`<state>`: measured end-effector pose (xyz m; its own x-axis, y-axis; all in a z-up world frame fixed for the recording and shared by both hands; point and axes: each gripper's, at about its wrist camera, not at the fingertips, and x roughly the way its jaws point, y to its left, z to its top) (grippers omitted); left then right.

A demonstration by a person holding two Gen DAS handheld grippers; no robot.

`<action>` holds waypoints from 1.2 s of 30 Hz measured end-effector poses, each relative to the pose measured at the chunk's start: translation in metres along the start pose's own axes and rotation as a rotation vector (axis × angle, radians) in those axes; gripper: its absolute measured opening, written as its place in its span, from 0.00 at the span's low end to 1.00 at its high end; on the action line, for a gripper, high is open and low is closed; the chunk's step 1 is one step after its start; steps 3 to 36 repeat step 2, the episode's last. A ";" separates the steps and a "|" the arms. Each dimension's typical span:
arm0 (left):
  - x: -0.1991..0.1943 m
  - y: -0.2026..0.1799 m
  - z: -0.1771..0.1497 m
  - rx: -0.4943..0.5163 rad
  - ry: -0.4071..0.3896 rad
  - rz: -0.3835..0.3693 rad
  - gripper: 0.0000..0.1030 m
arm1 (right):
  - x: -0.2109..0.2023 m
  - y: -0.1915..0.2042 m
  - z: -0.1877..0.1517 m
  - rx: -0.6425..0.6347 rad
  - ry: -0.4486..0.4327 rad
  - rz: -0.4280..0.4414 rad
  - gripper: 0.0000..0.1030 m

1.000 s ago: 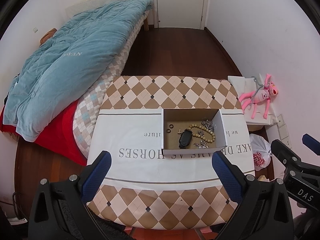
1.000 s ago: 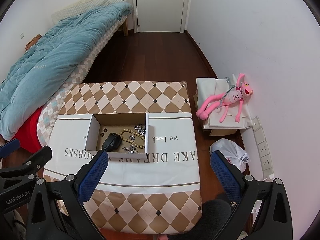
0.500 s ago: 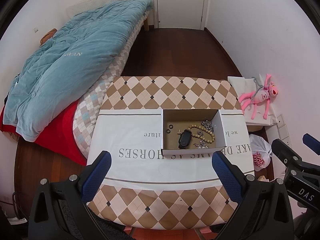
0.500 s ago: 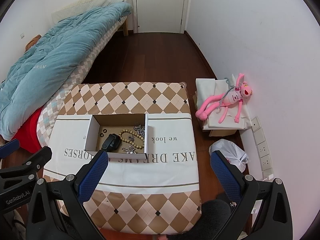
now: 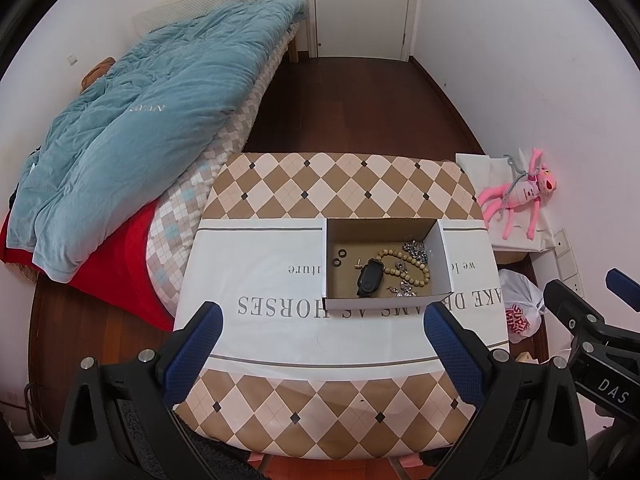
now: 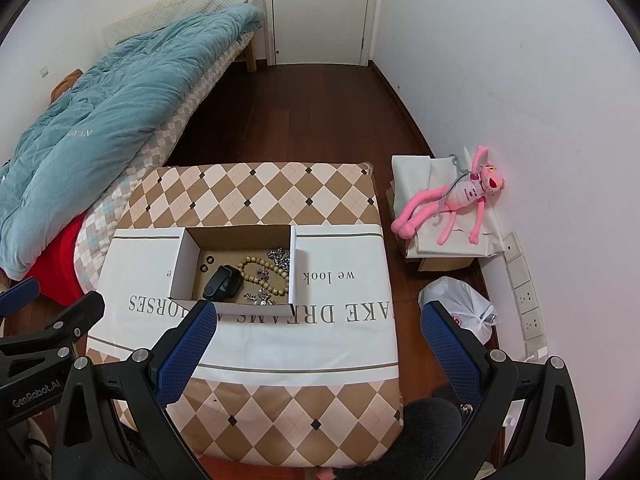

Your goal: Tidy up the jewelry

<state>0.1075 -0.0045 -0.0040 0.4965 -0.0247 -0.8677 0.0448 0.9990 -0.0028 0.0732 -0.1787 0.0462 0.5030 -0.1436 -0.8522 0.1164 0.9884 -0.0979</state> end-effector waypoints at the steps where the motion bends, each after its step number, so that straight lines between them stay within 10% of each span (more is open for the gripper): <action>1: 0.000 0.000 0.000 0.000 -0.001 -0.002 1.00 | 0.000 0.001 0.000 -0.001 -0.002 -0.002 1.00; 36: -0.001 -0.001 0.000 -0.001 -0.001 -0.003 1.00 | 0.000 0.000 0.000 -0.001 -0.002 -0.001 1.00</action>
